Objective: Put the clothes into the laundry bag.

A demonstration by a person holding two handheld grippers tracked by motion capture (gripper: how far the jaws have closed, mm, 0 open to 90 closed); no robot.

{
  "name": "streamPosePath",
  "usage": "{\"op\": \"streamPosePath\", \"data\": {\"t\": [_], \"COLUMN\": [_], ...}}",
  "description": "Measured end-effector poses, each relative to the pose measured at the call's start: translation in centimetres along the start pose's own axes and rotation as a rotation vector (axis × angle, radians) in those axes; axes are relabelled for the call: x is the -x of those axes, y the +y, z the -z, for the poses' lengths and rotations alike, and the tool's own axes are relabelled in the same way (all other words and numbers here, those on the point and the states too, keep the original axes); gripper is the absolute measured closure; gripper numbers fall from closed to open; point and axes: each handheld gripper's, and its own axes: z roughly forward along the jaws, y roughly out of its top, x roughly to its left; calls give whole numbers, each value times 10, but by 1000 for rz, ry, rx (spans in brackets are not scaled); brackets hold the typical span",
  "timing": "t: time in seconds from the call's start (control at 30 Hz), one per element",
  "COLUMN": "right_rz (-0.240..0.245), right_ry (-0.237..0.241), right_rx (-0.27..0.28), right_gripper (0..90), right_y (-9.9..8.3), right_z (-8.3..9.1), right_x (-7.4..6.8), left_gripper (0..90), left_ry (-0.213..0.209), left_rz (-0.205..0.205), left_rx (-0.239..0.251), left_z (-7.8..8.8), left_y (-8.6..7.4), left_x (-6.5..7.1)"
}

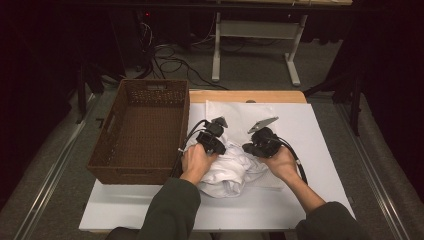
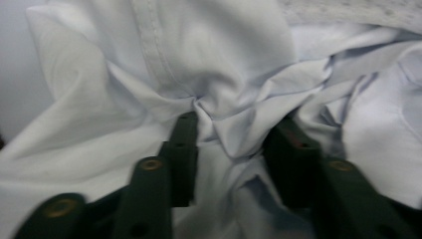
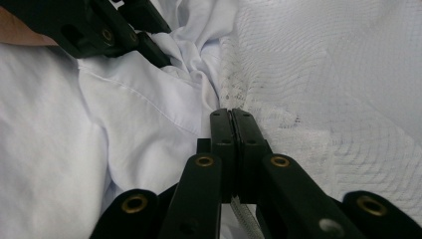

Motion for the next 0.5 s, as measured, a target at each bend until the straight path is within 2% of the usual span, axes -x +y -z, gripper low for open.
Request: {"op": "streamPosePath", "data": {"t": [0.07,0.13,0.3,0.4,0.5], "right_rz": [0,-3,-2,-7,-9], "right_ry": [-3,-5,-3,-8,-10], "right_rx": [-5,-4,-4,-5,-6], "right_gripper": [900,900,900,900,900], "right_y": [1,1,1,2,2], "right_z": [0,-1,-1,-2,-2], "right_x": [0,-1,1,2,1], "left_gripper": [786,827,847,848,849], "left_ry": [14,-8,-84,-143,-162], "left_rz": [-37,-32,-58,-81,-146], "left_rx": [32,88,185,234,227], "left_z": [8,17,40,49,51], "left_y": [-3,-7,-16,-20,-22], "left_x": [4,6,13,23,39]}}
